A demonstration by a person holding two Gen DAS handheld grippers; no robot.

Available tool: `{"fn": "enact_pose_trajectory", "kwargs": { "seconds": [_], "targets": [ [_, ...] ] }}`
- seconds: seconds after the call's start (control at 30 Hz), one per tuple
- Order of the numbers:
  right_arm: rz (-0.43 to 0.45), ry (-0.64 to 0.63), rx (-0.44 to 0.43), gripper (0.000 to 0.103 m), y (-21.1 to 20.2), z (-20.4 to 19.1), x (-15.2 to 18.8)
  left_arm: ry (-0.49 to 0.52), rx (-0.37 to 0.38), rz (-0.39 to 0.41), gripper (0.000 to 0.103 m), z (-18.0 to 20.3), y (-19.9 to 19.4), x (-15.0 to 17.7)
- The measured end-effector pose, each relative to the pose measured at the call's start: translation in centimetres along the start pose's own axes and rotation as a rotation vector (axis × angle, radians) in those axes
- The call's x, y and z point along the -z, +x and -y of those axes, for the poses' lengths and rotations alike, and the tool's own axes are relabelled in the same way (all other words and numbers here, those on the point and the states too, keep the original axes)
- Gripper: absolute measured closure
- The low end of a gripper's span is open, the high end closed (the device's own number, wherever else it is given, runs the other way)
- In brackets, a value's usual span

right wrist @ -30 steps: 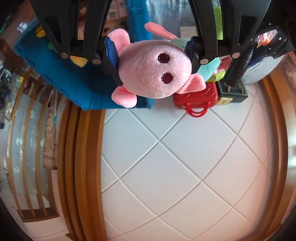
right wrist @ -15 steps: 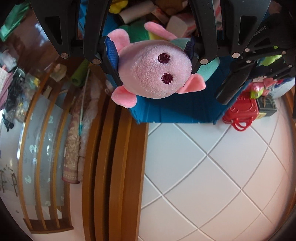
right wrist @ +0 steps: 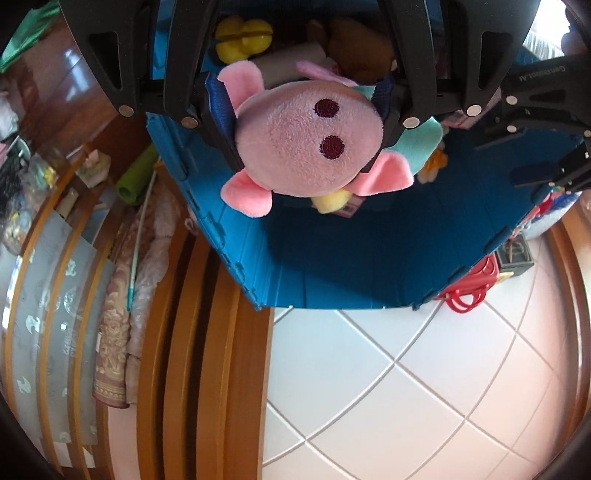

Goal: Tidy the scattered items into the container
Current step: 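Carry the umbrella and pig plush into the blue crate and open both tools, then withdraw both tools from the crate back toward the pile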

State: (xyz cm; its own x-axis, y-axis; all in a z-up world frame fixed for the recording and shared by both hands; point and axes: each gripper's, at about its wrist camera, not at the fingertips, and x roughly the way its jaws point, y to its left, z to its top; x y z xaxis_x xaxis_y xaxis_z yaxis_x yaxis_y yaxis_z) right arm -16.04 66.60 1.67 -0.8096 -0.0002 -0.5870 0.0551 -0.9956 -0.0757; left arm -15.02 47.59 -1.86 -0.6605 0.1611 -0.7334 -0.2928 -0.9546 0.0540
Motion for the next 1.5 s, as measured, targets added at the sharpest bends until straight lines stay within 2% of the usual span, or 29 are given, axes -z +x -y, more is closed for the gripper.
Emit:
{"fn": "enact_pose_trajectory", "kwargs": {
  "seconds": [0.3,0.37,0.4,0.5,0.57,0.67,1.1,1.3,1.5],
  "targets": [
    [-0.154,0.012,0.033,0.036,2.9,1.4,2.4,0.010,0.008,0.027,0.037,1.1,-0.8,1.0],
    [-0.164,0.027,0.046,0.034,2.9,2.0,2.9,0.012,0.013,0.032,0.037,1.3,-1.0,1.1],
    [-0.159,0.037,0.058,0.028,2.7,2.2,3.1,0.013,0.017,0.034,0.037,1.3,-1.1,1.1],
    [-0.114,0.042,0.084,0.000,1.4,2.4,2.8,0.019,0.021,0.041,0.037,1.5,-1.3,1.4],
    [-0.083,0.032,0.096,0.001,0.2,2.3,2.4,0.020,0.024,0.046,0.037,1.7,-1.6,1.5],
    [-0.054,0.037,0.070,0.001,-1.3,2.4,2.3,0.018,0.031,0.054,0.037,1.7,-2.0,1.6],
    [0.001,0.053,0.068,0.000,-5.5,-0.2,2.3,0.006,0.038,0.115,0.037,-0.2,-5.5,3.0],
    [0.024,0.048,0.073,0.000,-7.8,-2.7,2.7,0.002,0.015,0.164,0.037,-2.3,-8.2,4.5],
    [0.061,0.048,0.077,0.000,-10.3,-6.4,2.7,-0.018,0.019,0.203,0.037,-6.2,-10.9,6.7]
  ]
}}
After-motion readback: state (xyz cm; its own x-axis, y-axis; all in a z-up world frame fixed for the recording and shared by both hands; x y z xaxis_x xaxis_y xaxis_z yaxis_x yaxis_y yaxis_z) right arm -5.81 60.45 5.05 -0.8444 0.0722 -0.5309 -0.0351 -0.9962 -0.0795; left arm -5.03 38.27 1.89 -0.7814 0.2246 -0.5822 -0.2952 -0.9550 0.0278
